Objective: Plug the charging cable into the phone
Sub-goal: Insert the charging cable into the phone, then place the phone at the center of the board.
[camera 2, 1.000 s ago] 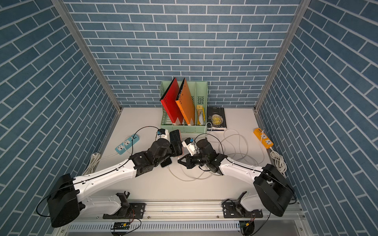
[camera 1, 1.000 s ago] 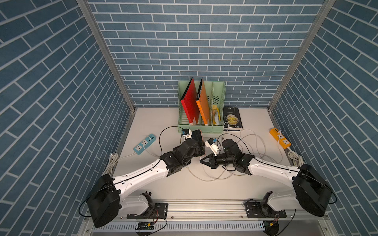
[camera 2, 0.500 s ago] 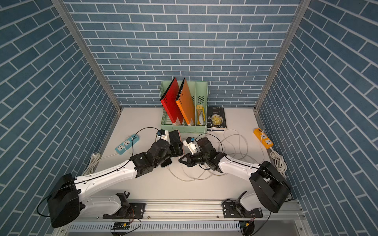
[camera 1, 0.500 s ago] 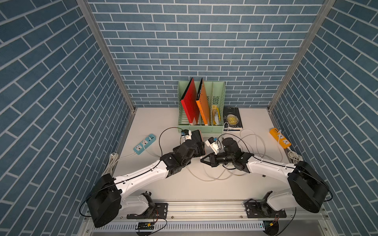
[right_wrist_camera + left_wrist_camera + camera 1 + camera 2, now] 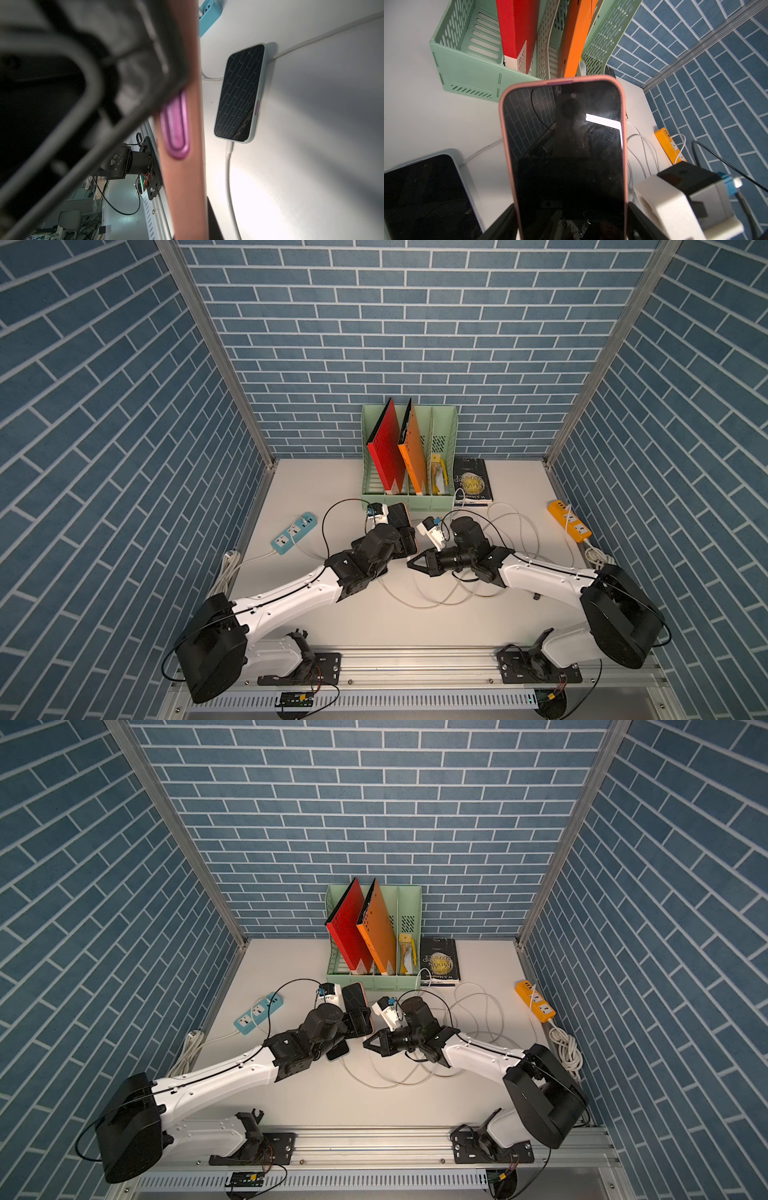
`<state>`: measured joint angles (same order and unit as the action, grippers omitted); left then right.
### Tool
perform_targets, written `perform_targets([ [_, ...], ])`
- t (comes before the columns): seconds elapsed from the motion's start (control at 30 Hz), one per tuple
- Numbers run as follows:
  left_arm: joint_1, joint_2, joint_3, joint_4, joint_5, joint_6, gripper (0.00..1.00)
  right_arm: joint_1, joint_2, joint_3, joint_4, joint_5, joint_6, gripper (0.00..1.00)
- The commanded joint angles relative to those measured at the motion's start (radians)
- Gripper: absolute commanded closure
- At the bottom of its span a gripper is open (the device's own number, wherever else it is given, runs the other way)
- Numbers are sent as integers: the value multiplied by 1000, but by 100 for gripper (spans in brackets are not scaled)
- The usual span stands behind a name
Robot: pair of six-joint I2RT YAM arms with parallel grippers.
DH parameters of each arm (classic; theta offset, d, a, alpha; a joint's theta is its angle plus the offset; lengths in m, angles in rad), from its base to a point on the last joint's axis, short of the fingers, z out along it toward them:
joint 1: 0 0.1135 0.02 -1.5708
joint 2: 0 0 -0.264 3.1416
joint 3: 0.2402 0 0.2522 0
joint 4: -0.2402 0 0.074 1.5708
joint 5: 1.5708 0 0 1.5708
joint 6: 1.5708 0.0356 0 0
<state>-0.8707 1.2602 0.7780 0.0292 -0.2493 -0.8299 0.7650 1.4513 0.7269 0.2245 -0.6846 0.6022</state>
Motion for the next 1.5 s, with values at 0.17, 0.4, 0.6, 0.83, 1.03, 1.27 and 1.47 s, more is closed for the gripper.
perform_targets([
  [0.17, -13, 6, -8, -55, 58, 15, 100, -46, -11, 61, 110, 35, -28, 100],
  [0.4, -13, 8, 1, -61, 49, 14, 100, -51, -15, 57, 101, 14, -52, 100],
  [0.6, -13, 12, 27, -87, 15, 11, 100, -57, -23, 44, 89, 4, -63, 82],
  [0.83, -14, 50, 110, -173, -70, -27, 100, -84, -74, -35, 31, 13, -111, 50],
  [1.03, -13, 159, 183, -208, -92, -58, 100, -135, -179, -121, 2, 62, -114, 46],
  [1.27, -7, 401, 365, -330, -127, -78, 100, -197, -230, -150, -48, 110, -127, 45],
  [1.47, 1, 578, 490, -412, -135, -79, 100, -212, -236, -160, -65, 138, -142, 44],
])
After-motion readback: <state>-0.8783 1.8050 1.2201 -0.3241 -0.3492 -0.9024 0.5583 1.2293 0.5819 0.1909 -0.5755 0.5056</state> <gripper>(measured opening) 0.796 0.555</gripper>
